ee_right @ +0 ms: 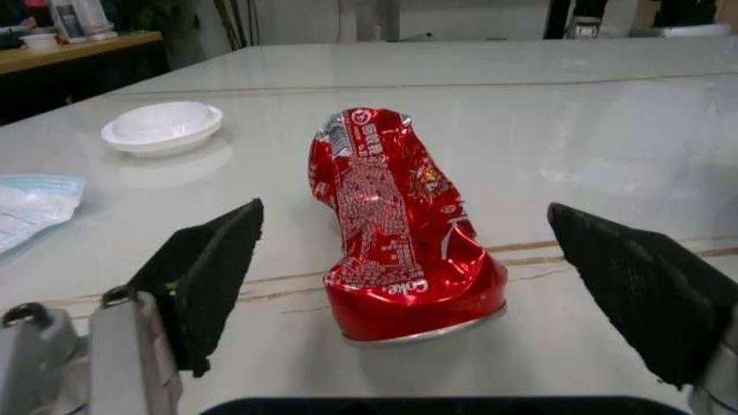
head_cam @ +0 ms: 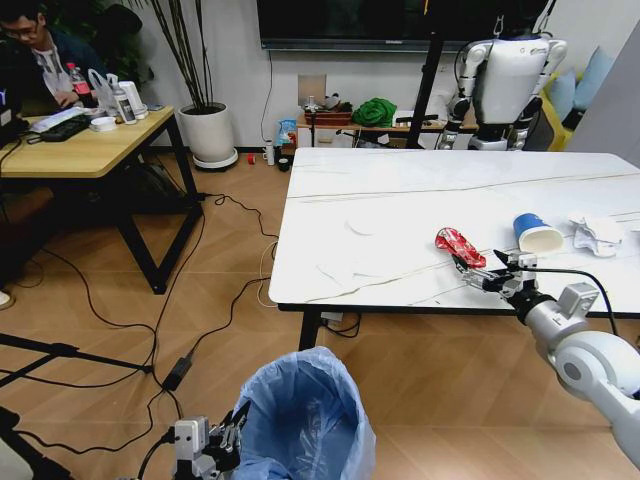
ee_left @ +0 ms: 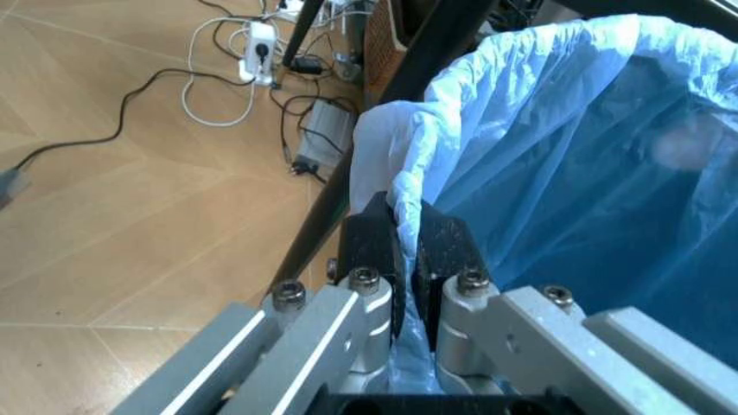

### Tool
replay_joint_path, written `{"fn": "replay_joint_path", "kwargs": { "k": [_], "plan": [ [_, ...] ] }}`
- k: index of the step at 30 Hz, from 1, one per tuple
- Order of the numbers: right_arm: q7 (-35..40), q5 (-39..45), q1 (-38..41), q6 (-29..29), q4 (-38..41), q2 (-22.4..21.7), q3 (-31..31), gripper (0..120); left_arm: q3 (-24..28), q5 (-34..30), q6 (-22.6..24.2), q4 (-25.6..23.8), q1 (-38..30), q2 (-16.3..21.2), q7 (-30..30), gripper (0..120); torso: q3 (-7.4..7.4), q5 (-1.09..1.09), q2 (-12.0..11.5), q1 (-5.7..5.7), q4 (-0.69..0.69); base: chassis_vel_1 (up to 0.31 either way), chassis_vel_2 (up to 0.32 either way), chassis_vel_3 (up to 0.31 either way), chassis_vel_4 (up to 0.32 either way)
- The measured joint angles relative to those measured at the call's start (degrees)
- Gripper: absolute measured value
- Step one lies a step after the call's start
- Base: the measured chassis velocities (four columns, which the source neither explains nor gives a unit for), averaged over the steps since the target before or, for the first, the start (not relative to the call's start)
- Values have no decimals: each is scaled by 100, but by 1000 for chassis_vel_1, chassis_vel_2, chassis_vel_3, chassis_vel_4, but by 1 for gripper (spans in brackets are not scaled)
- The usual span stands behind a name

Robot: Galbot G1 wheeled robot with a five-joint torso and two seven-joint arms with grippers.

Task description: Pick up the trash bin and place the trash from the table into it.

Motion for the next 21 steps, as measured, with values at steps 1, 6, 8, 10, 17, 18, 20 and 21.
{"fn": "replay_joint_path", "kwargs": {
  "k": [1, 6, 8, 10, 17, 18, 20, 21],
  "plan": [
    [0, 5, 34, -4, -35, 0, -60, 81, -3, 0, 0, 1, 0, 1, 0, 0, 0, 1, 0, 0, 0, 0, 0, 0, 0],
    [0, -7, 53, -8, -99, 8, -116, 63, -13, -1, 1, 4, -9, 19, 1, 0, 0, 0, 0, 0, 0, 0, 0, 0, 0],
    [0, -12, 36, -8, -112, 18, -117, 57, -13, -2, 1, 11, -15, 21, 1, 0, 0, 0, 0, 0, 0, 0, 0, 0, 0],
    [-1, -14, 26, -8, -113, 22, -118, 52, -13, -3, 1, 15, -18, 25, 1, 0, 0, 0, 0, 0, 0, 0, 0, 0, 0],
    [-7, -13, -71, -30, -40, 11, 14, 48, 23, -59, 4, 22, -46, 161, 5, 0, 0, 1, 0, 0, 0, 0, 0, 0, 0],
    [-7, -13, -71, -30, -40, 11, 14, 48, 23, -59, 4, 22, -46, 161, 5, 0, 0, 1, 0, 0, 0, 0, 0, 0, 0],
    [-37, -1, -220, -28, 44, 2, 215, 48, 58, -111, 9, 22, -84, 260, 6, 0, 0, 1, 0, 0, 1, 0, 0, 0, 0],
    [-57, 12, -367, -23, 145, 0, 417, 48, 87, -154, 11, 23, -126, 337, 6, 0, 0, 1, 0, 0, 1, 0, 0, 0, 0]
  ]
}}
